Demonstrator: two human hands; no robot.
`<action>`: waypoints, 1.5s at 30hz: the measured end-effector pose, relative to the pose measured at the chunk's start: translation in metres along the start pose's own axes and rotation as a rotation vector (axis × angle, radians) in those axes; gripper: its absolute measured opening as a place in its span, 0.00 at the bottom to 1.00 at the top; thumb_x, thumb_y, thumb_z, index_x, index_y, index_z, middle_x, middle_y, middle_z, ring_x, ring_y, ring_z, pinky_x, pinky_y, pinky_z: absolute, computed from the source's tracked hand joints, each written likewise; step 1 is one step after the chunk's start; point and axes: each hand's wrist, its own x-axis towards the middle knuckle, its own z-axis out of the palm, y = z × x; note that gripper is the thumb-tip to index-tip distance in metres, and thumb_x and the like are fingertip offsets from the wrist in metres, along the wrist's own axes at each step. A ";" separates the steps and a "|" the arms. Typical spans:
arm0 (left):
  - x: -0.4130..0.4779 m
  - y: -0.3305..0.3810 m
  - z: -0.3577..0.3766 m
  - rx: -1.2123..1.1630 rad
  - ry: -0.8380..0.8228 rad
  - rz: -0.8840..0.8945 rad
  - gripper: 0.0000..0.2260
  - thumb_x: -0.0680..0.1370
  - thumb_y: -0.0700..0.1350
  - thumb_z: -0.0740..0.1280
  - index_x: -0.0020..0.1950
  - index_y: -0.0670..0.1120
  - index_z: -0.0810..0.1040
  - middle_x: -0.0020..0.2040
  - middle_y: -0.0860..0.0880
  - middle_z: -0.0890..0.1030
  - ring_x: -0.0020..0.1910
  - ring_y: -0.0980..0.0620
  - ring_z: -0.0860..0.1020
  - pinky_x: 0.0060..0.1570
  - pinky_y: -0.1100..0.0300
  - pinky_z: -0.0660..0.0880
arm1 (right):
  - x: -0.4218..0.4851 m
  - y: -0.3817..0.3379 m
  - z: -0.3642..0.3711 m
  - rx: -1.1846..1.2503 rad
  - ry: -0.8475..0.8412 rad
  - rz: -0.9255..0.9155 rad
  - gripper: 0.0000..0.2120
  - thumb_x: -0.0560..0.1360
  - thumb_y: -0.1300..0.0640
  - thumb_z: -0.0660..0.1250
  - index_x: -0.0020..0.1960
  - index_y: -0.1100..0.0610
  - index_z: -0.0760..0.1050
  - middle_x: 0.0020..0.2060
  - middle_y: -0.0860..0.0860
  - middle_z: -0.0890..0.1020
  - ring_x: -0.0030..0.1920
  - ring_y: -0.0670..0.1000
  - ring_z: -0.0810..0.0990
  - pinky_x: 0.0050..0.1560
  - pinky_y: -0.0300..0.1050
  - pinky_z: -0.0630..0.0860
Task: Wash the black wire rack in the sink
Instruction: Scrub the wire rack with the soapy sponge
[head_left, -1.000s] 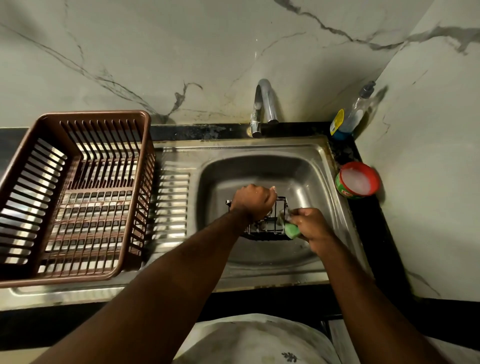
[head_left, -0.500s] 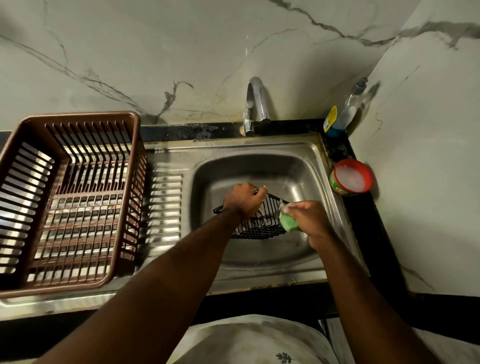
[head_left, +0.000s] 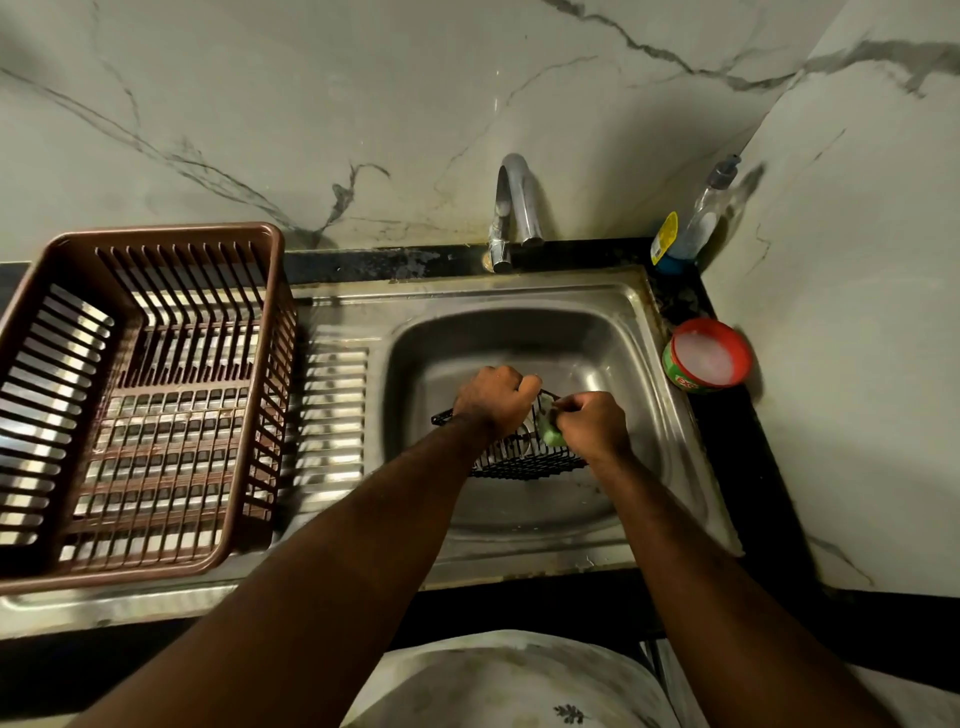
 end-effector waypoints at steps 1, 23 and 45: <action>0.000 0.002 0.000 0.015 0.002 -0.003 0.20 0.80 0.54 0.56 0.33 0.45 0.72 0.30 0.47 0.71 0.30 0.49 0.68 0.30 0.59 0.62 | -0.001 0.002 -0.001 0.004 -0.011 0.018 0.07 0.73 0.57 0.73 0.50 0.54 0.86 0.45 0.52 0.87 0.48 0.53 0.84 0.51 0.52 0.82; 0.004 0.002 -0.003 -0.011 -0.008 -0.042 0.18 0.81 0.52 0.56 0.34 0.47 0.70 0.30 0.48 0.70 0.30 0.50 0.67 0.31 0.58 0.62 | -0.004 0.006 -0.007 0.001 -0.126 0.085 0.03 0.71 0.59 0.76 0.42 0.53 0.84 0.41 0.50 0.86 0.44 0.50 0.84 0.48 0.50 0.83; -0.001 0.005 -0.006 0.038 -0.078 0.009 0.15 0.83 0.51 0.54 0.43 0.46 0.72 0.42 0.45 0.74 0.41 0.50 0.70 0.37 0.57 0.66 | -0.022 0.016 -0.017 -0.178 -0.161 -0.105 0.07 0.73 0.54 0.76 0.48 0.56 0.86 0.43 0.51 0.87 0.43 0.48 0.84 0.45 0.44 0.80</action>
